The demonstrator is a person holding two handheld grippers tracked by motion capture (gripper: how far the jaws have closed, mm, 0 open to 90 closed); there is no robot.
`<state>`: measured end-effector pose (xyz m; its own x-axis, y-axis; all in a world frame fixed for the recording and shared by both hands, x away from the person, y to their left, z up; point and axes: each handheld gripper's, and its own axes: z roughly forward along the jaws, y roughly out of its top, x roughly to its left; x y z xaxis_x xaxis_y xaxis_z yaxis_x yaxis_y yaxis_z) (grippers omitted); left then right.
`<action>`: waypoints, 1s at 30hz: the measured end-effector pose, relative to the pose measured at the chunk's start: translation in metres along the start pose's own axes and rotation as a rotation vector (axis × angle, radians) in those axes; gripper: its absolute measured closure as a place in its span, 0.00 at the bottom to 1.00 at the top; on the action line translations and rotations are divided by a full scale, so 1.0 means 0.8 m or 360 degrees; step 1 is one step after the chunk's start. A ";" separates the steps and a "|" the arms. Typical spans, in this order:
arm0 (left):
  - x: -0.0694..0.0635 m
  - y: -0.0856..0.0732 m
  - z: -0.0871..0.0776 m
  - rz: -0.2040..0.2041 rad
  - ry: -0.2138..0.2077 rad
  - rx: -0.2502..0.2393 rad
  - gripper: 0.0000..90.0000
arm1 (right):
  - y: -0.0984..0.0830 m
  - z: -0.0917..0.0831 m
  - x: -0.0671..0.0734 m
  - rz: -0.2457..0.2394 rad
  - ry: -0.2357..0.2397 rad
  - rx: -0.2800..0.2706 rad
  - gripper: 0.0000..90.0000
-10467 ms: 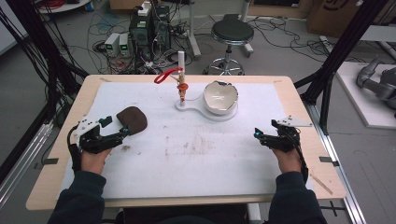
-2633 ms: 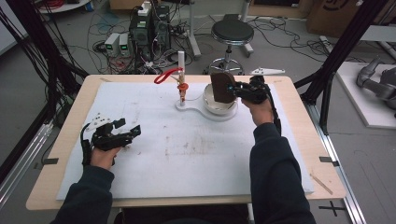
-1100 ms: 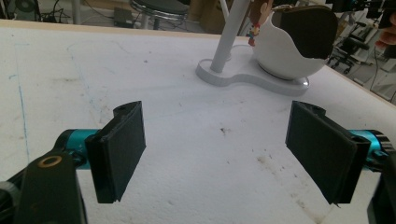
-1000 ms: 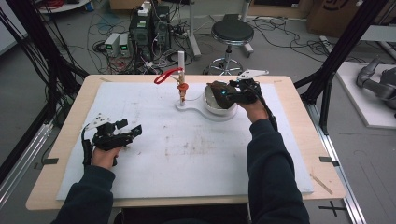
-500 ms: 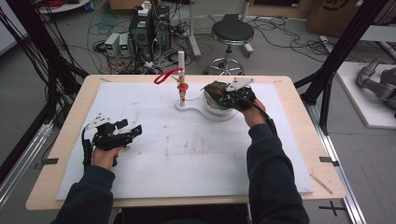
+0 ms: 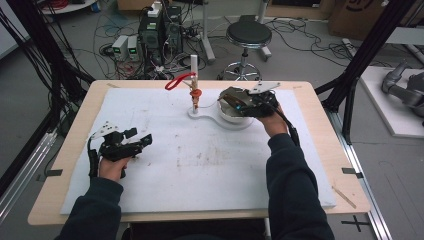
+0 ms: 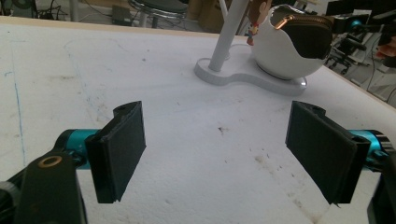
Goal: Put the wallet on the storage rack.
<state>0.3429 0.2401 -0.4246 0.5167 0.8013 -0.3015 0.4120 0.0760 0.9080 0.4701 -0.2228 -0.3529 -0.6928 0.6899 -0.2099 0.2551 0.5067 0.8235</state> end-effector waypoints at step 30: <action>-0.007 0.006 -0.002 0.0218 0.0085 -0.0017 0.19 | -0.132 -0.130 0.026 0.0384 -0.0149 -0.0041 0.23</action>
<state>0.3407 0.2374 -0.4180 0.5269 0.8350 -0.1587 0.3321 -0.0304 0.9428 0.3584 -0.3158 -0.3895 -0.5481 0.8348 -0.0524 0.3876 0.3090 0.8685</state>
